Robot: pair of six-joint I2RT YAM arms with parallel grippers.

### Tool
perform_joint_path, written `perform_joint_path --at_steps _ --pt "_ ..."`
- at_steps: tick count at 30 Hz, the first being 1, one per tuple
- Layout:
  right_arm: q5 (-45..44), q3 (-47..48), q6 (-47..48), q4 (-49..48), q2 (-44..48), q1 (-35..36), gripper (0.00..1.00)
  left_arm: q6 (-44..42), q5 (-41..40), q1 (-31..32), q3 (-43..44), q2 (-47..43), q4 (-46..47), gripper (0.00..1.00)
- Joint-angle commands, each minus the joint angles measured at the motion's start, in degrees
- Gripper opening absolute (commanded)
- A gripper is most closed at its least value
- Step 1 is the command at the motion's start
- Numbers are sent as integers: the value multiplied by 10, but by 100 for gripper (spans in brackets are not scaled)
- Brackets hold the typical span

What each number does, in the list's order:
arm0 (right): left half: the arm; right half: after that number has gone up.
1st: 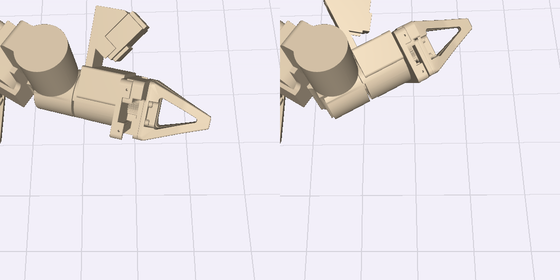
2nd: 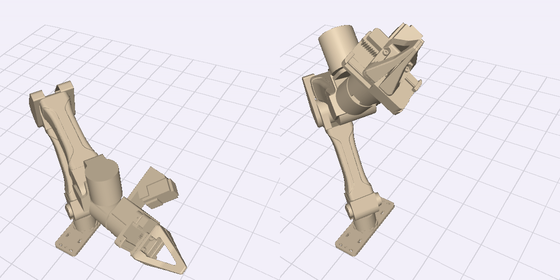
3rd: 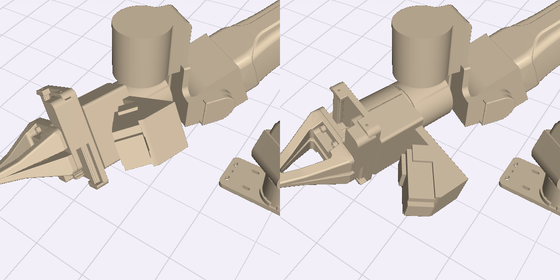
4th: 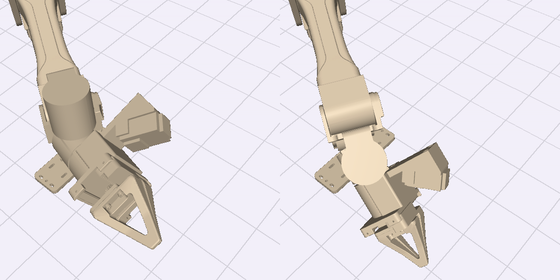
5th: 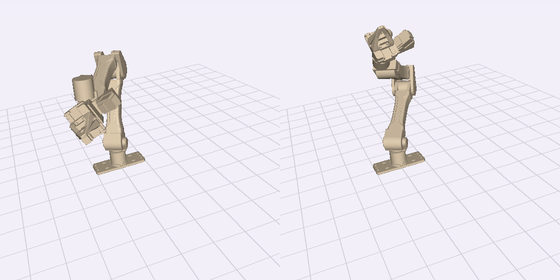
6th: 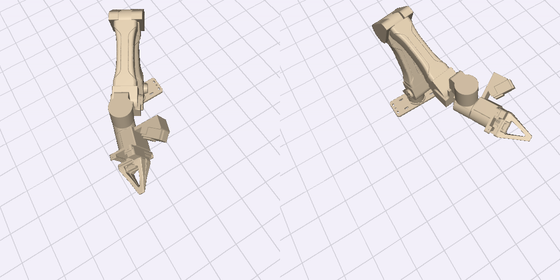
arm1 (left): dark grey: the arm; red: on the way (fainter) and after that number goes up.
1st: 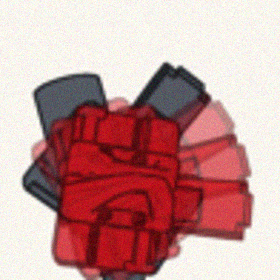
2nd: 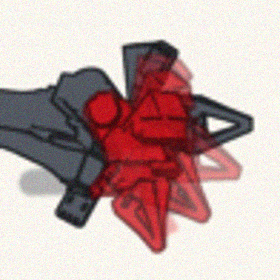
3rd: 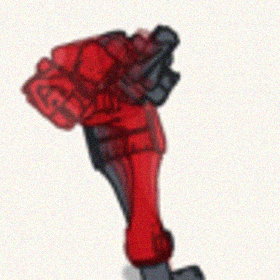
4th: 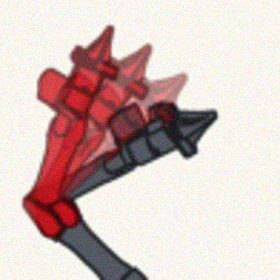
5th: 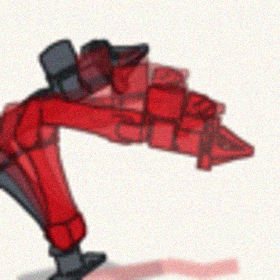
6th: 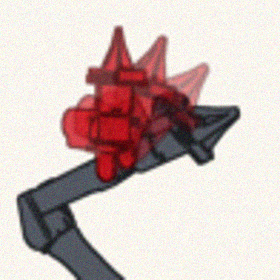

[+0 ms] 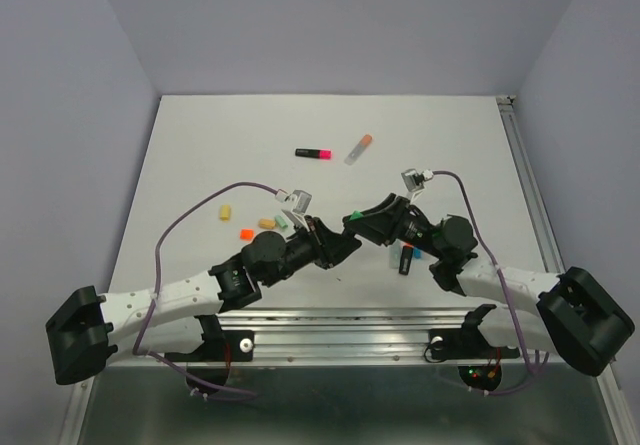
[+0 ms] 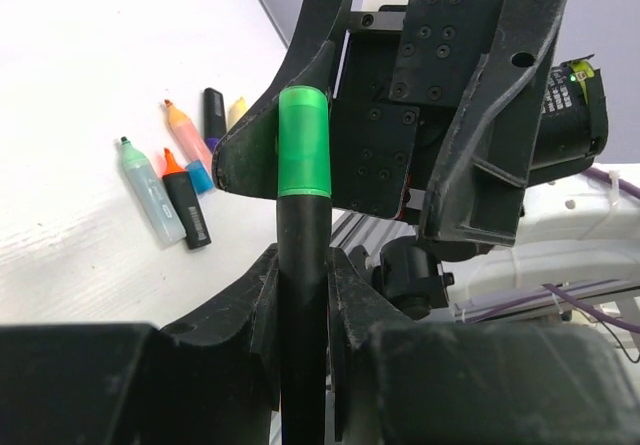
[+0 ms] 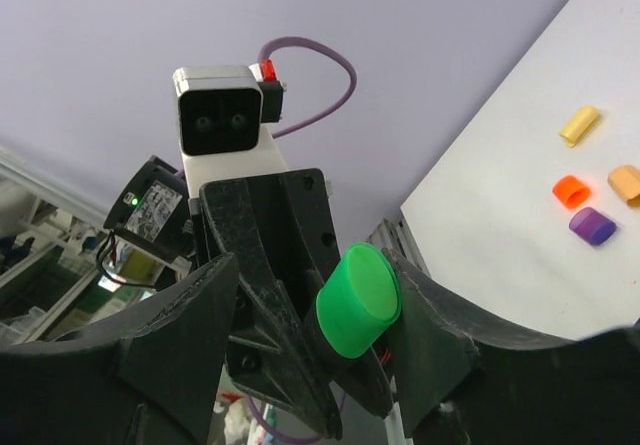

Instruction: Open the pen caps

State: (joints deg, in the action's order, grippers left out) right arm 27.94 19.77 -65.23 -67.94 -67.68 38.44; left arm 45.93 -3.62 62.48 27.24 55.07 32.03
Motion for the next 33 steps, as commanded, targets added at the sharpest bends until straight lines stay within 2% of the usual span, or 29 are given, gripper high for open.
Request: perform_joint_path --at_steps 1,6,9,16,18,19,22,24,27,30,31,33 --pt "-63 -2 13 -43 26 21 62 11 -16 -6 23 -2 28 0" --pt "-85 3 22 -28 31 28 62 13 -16 -6 23 -2 29 0" --pt "-103 1 20 -28 33 27 58 18 -19 -6 20 -4 29 0" --pt "-135 -9 5 -54 32 30 43 36 -29 -6 1 -15 45 0" --pt "-138 -7 6 -59 28 30 37 36 -29 -6 -2 -16 46 0" --pt "-141 -6 3 -61 27 30 25 37 -30 -6 -2 -15 46 0" --pt "-144 -9 5 -82 19 30 1 34 -22 -5 -7 -16 63 0" --pt "-170 -10 12 -89 19 30 1 34 -4 -4 -18 -18 74 0" --pt "-261 3 27 -20 33 30 1 35 10 -3 -32 -20 80 0" --pt "-350 56 62 110 36 13 1 49 20 1 -54 -22 82 0" --pt "-362 71 81 159 30 3 1 54 21 10 -59 -28 83 0" --pt "-336 107 78 192 6 -62 1 55 12 32 -74 -43 82 0"
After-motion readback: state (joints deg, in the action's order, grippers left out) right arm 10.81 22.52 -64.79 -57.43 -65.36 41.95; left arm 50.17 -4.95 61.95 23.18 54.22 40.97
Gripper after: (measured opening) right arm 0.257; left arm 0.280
